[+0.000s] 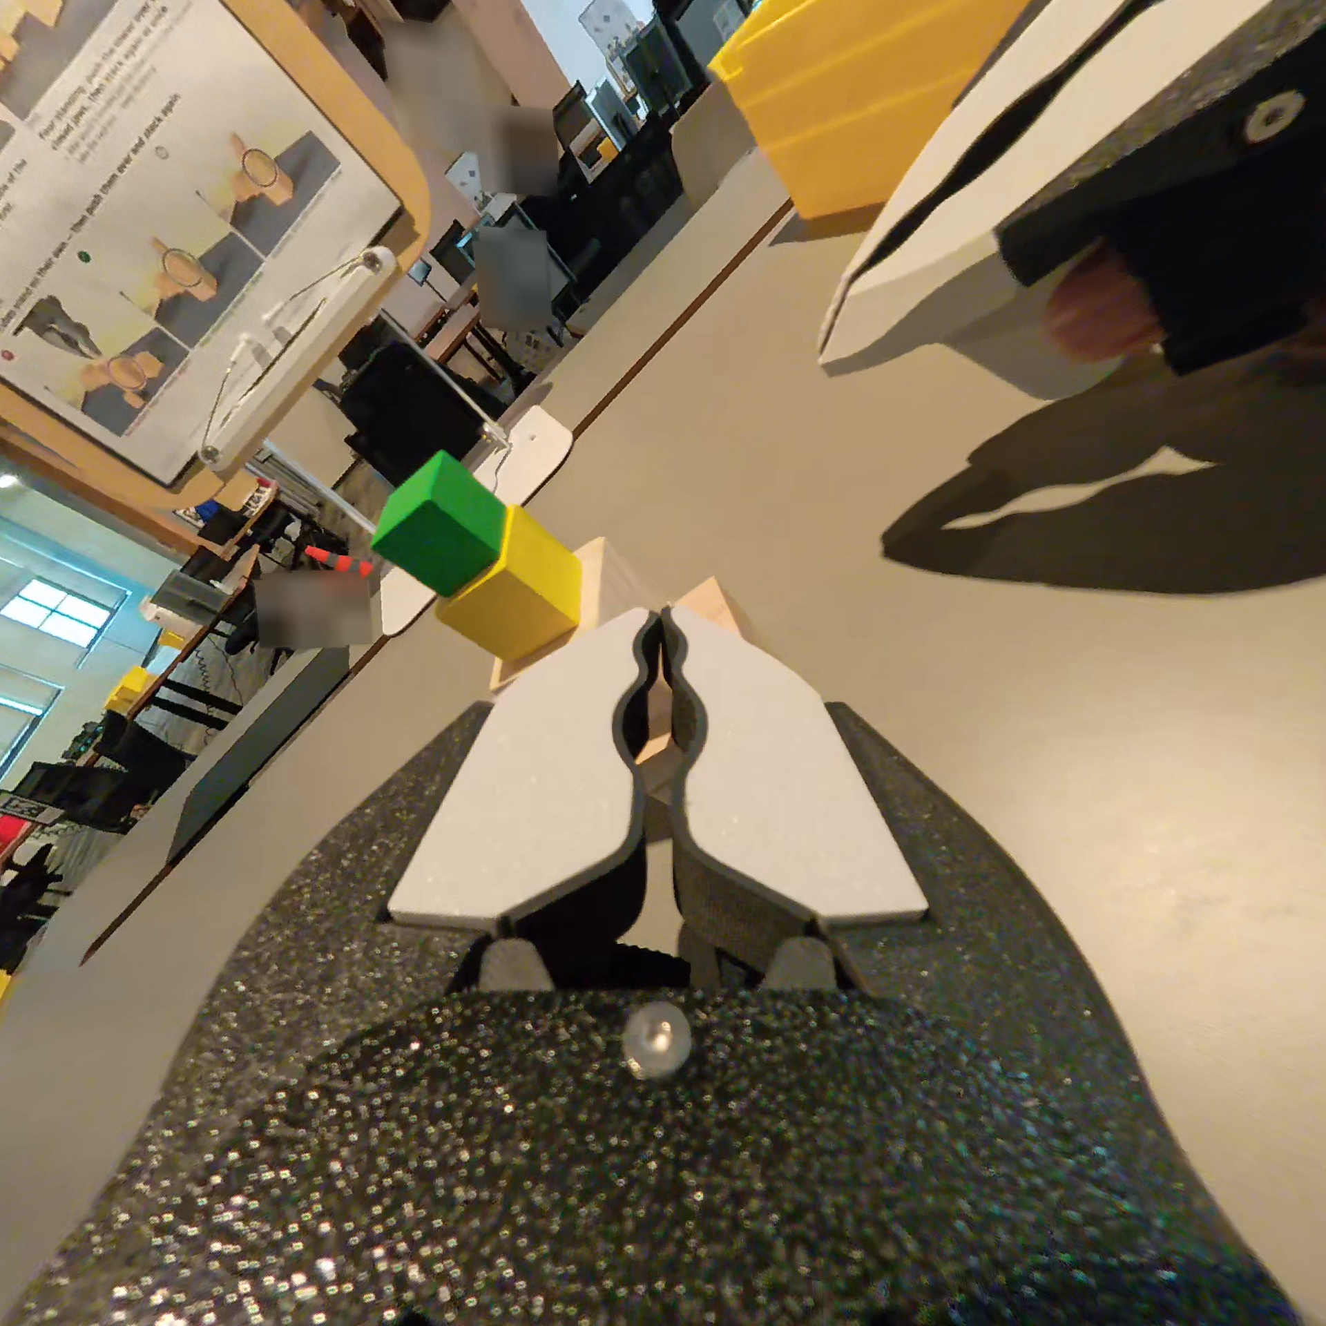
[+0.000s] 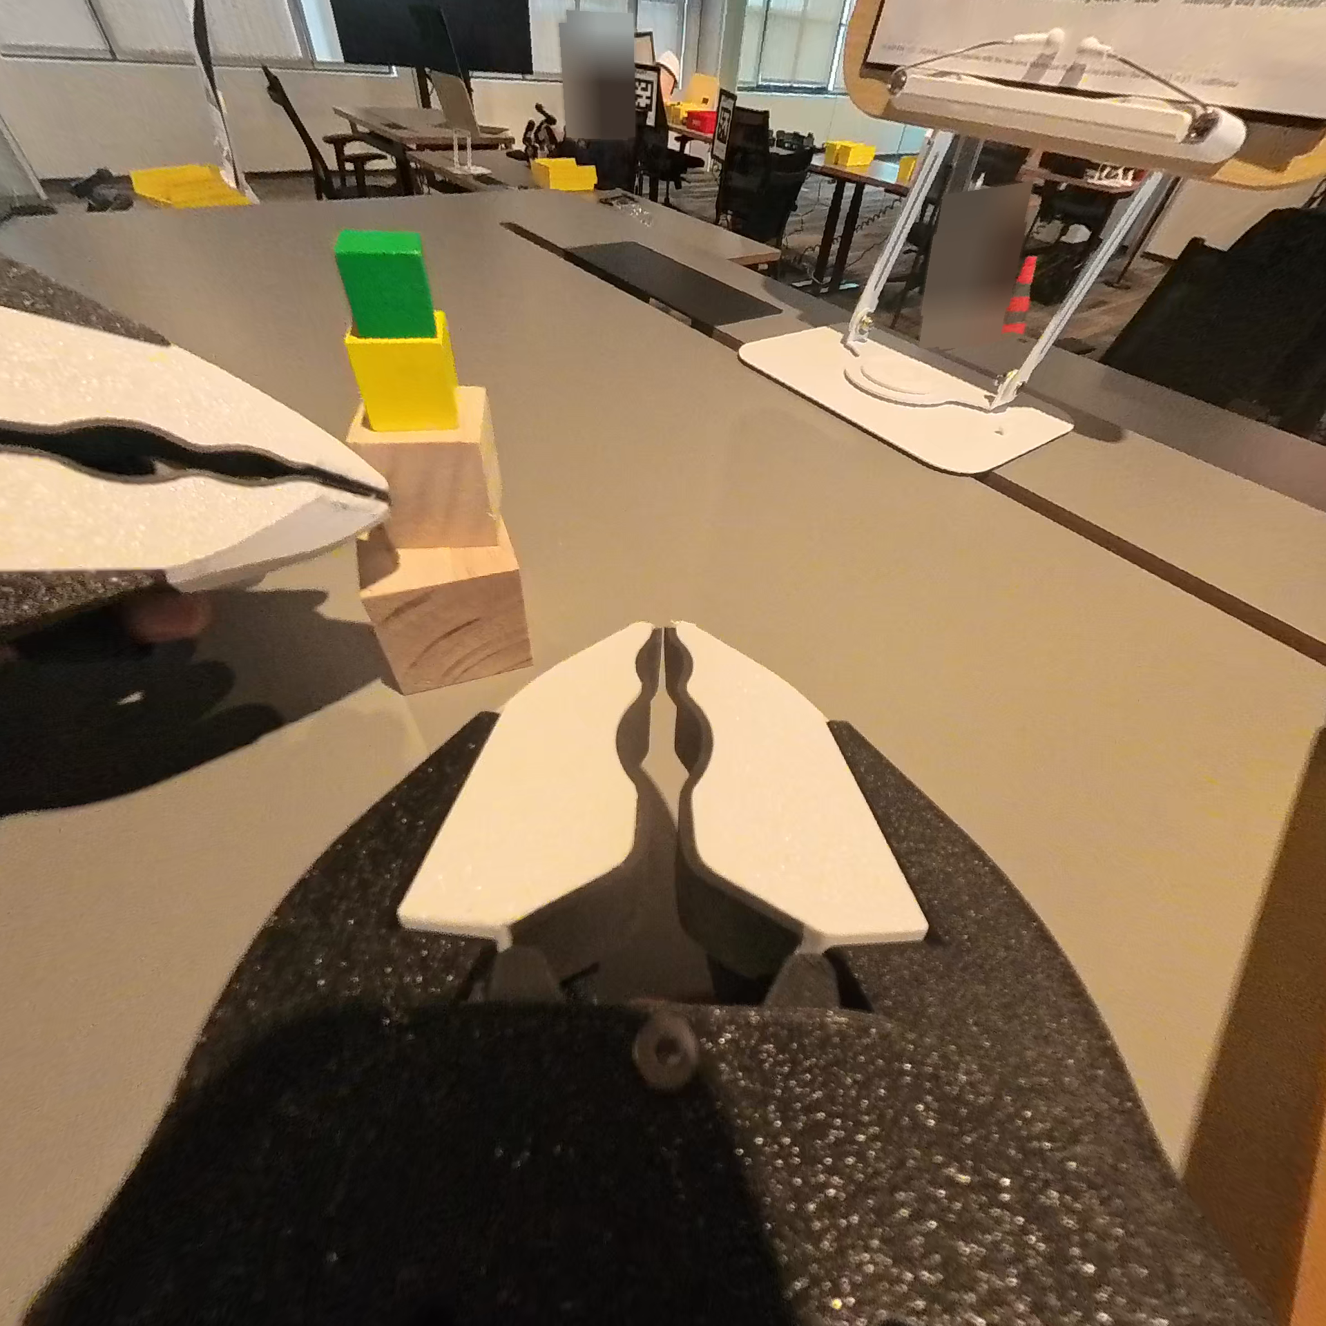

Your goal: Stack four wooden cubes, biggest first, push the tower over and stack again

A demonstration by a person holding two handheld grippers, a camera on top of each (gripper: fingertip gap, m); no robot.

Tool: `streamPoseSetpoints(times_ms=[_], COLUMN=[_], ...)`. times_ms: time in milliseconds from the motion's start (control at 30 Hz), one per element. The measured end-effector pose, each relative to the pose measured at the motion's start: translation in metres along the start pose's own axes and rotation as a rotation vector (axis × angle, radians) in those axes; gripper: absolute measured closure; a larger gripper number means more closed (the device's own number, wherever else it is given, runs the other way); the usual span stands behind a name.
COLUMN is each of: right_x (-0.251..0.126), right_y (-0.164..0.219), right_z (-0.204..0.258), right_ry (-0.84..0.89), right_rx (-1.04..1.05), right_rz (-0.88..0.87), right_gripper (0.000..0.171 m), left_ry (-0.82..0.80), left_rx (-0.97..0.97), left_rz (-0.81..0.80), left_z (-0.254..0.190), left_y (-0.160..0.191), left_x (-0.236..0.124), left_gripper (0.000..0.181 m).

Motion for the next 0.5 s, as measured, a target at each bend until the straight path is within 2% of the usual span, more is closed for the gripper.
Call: streamPoseSetpoints(times_ms=[367,433,500], right_x=[0.0,0.0,-0.001], right_y=[0.0,0.0,0.0], right_z=[0.001,0.002,0.001], right_ry=[0.001,0.001,-0.001], right_rx=[-0.012,-0.014,-0.012], right_rz=[0.001,0.001,-0.005], right_gripper=[0.17,0.17,0.171], left_ry=[-0.025,-0.031,-0.103], left_rx=[-0.065,-0.053,-0.045], left_rz=[0.032,0.018,-0.039], left_z=[0.018,0.022,0.042], left_y=[0.014,0.015,0.017], left_x=[-0.001,-0.006,-0.02], left_gripper=[0.181,0.181,0.181])
Point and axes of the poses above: each gripper's, where its closed fingertips meet, x out along the fingers, y out of its underside, z = x × y across the jaws, the point moved 8 cm from there along -x, back along the fingers, and after that the axes turned 8 degrees about y, right-handed, at the moved point
